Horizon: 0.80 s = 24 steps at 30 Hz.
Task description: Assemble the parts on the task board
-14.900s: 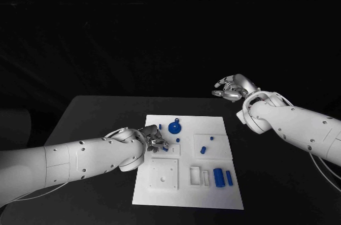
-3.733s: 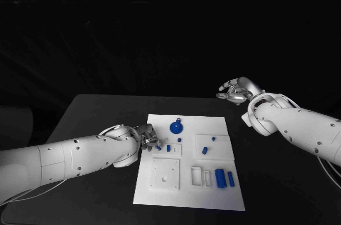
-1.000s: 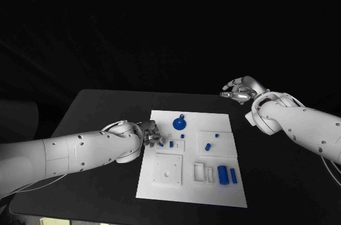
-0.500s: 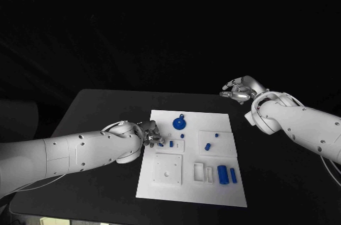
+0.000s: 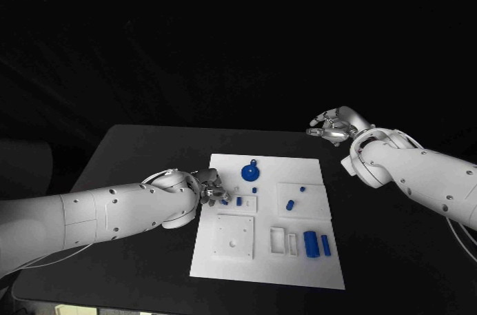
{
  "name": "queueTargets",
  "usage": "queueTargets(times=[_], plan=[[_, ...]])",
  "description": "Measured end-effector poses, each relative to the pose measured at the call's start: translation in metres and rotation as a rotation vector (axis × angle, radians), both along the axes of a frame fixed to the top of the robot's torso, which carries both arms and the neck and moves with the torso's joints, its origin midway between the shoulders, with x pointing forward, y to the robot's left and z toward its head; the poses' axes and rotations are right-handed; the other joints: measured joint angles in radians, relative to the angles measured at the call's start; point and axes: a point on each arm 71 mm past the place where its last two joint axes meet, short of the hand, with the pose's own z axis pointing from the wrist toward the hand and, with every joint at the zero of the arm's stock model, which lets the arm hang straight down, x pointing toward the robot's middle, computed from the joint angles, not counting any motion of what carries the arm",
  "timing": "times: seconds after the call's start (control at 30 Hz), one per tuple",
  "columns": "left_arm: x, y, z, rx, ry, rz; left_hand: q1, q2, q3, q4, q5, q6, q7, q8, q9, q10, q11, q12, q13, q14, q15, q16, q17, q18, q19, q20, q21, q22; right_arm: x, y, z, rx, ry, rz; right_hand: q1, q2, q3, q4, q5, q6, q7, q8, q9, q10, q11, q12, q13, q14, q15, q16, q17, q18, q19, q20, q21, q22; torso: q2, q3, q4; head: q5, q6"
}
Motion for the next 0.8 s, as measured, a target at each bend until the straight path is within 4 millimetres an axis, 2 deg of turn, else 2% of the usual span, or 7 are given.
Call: queueTargets(times=[0.03,0.1,0.2,0.27,0.4,0.5,0.8], plan=[[0.0001,0.0002,-0.0003,0.0,0.001,0.001,-0.005,-0.005,-0.001,0.009,-0.01,0.005,-0.005,0.0,0.0,0.001,0.0,0.0,0.0,0.003,-0.004,0.0,0.0,0.0,0.0,0.0,0.0,0.0,0.0,-0.0001,0.0,0.0,0.0,0.0,0.0,0.0,0.0,0.0,0.0,-0.001,-0.001,0.0,0.0,0.0,0.0,0.0,0.0,0.0,0.0,0.0,0.0,0.0,0.0,0.0,0.0,0.0,0.0,0.0,0.0001,0.0,0.0],[0.0006,0.0015,-0.0012,0.002,0.002,0.004,-0.017,-0.028,-0.003,0.027,-0.019,0.024,-0.025,0.0,-0.006,0.018,-0.018,0.0,0.0,0.021,-0.029,0.0,0.0,0.0,0.0,0.0,0.0,0.0,0.0,-0.0001,0.0,0.0,0.0,0.0,0.0,0.0,0.0,0.0,0.0,-0.001,-0.001,0.0,0.0,0.0,0.0,0.0,0.0,0.0,0.0,0.0,0.0,0.0,0.0,0.0,0.0,0.0,0.0,0.0,0.0003,0.0,0.0],[0.001,0.003,-0.0023,0.005,0.005,0.009,-0.032,-0.055,-0.005,0.048,-0.026,0.043,-0.043,0.001,-0.007,0.029,-0.034,0.0,0.0,0.034,-0.049,0.0,-0.001,0.002,0.0,0.0,0.0,0.0,-0.0002,0.0,-0.0001,0.001,0.0,0.0,0.0,0.0,0.0,0.0,0.0,0.001,0.001,0.0,0.0,0.0,0.0,0.0,0.0,0.0,0.0,0.0,0.001,0.0,0.0,0.0,-0.001,0.0,0.0,0.0,0.0003,0.0,0.0],[0.0012,0.0035,-0.0029,0.007,0.006,0.011,-0.039,-0.067,-0.005,0.057,-0.031,0.047,-0.047,0.003,-0.007,0.03,-0.036,0.0,0.0,0.036,-0.054,0.0,-0.001,0.008,0.0,0.0,0.0,0.0,-0.0004,0.0004,-0.0004,0.001,0.0,0.001,0.0,0.0,0.0,0.0,0.0,0.001,0.001,0.0,0.0,0.0,0.0,0.0,-0.001,0.0,0.0,0.0,0.001,0.0,0.001,0.001,-0.004,0.001,0.0,0.0,0.0001,0.0,0.0],[0.0013,0.0044,-0.0042,0.01,0.008,0.013,-0.05,-0.113,-0.001,0.093,-0.085,0.043,-0.044,0.009,-0.01,0.026,-0.04,0.0,0.0,0.036,-0.061,0.0,-0.003,0.017,0.0,0.0,0.004,0.0,-0.0005,0.0004,-0.0007,0.001,0.001,0.001,0.0,0.0,-0.003,-0.003,0.004,0.001,0.001,0.0,0.0,0.0,0.0,0.0,-0.001,-0.001,0.001,0.0,0.003,0.0,-0.002,-0.003,-0.004,0.003,-0.001,0.0002,-0.0001,-0.001,0.003],[0.0012,0.0047,-0.0046,0.012,0.01,0.014,-0.056,-0.128,0.003,0.104,-0.098,0.043,-0.044,0.009,-0.01,0.025,-0.04,0.0,0.0,0.036,-0.065,0.0,-0.004,0.023,0.0,0.0,0.004,0.0,-0.0006,0.0,-0.001,0.001,0.001,0.0,0.0,0.0,-0.003,-0.003,0.004,0.001,0.001,0.0,0.0,0.0,0.0,0.0,-0.001,-0.001,0.001,0.0,0.002,0.0,0.002,-0.006,-0.004,0.003,-0.001,0.0003,-0.0003,-0.001,0.003],[0.0013,0.0049,-0.0047,0.012,0.01,0.014,-0.061,-0.136,0.004,0.111,-0.104,0.043,-0.044,0.009,-0.01,0.024,-0.042,0.0,0.0,0.033,-0.062,0.0,-0.004,0.025,0.0,0.0,0.008,0.0,-0.0006,-0.0019,-0.0012,0.0,0.001,-0.003,0.0,0.0,-0.003,-0.003,0.004,0.001,0.001,0.0,0.0,0.0,0.0,0.004,-0.001,-0.001,0.001,0.0,0.003,0.0,0.002,-0.006,-0.004,0.004,-0.001,0.0004,-0.0003,-0.003,0.003]])
